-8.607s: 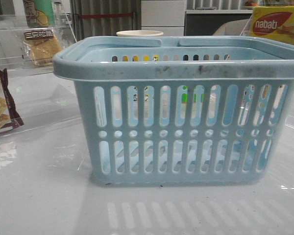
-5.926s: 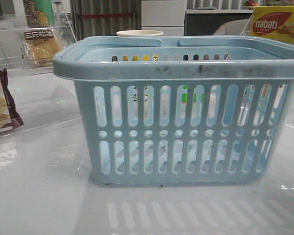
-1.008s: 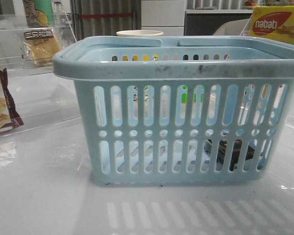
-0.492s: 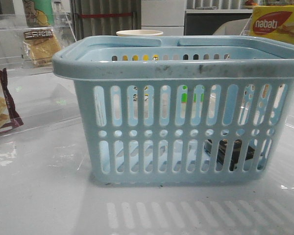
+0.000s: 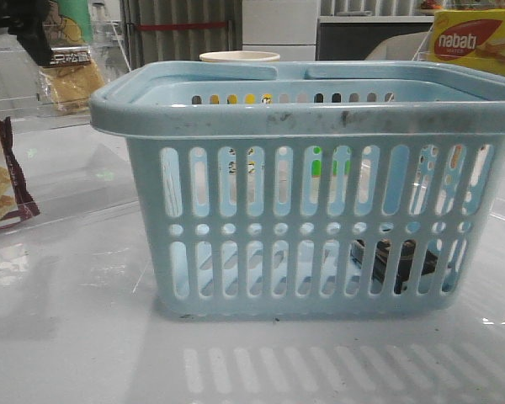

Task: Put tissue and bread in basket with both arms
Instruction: 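Reach the left gripper to the wrapped bread and grasp it, then lift the wrapped bread and carry it over the basket, then lower the bread into the basket and open the left gripper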

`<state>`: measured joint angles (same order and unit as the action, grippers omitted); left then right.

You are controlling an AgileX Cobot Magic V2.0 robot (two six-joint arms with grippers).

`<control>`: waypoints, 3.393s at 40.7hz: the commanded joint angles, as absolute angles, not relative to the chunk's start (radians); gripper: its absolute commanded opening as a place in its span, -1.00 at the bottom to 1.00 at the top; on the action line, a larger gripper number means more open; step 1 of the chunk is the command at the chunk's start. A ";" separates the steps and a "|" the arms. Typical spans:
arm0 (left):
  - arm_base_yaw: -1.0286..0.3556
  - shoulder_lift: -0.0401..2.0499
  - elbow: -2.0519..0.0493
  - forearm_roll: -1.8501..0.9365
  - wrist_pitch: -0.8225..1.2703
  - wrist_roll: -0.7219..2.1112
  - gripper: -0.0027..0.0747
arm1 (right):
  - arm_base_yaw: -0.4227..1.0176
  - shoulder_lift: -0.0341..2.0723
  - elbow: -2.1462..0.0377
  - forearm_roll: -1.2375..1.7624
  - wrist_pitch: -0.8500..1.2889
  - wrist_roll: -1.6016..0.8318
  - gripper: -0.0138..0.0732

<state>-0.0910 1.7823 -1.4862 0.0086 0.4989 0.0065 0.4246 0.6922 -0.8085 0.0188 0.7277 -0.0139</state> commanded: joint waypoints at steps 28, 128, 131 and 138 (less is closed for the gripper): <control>-0.076 1.972 -1.660 -0.106 0.207 0.000 0.07 | 0.426 0.688 -0.835 0.016 0.656 -0.026 0.58; -0.703 1.503 -1.593 -0.132 0.855 0.212 0.38 | 0.426 0.688 -0.835 0.016 0.656 -0.026 0.58; -0.703 1.429 -1.533 -0.132 0.847 0.212 0.38 | 0.426 0.688 -0.835 0.016 0.656 -0.026 0.58; -0.703 1.229 -1.357 -0.122 0.835 0.212 0.38 | 0.426 0.688 -0.835 0.016 0.656 -0.026 0.58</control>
<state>-0.6963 1.3414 -1.3994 -0.1155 0.8968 0.2125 0.4246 0.6922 -0.8085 0.0188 0.7277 -0.0182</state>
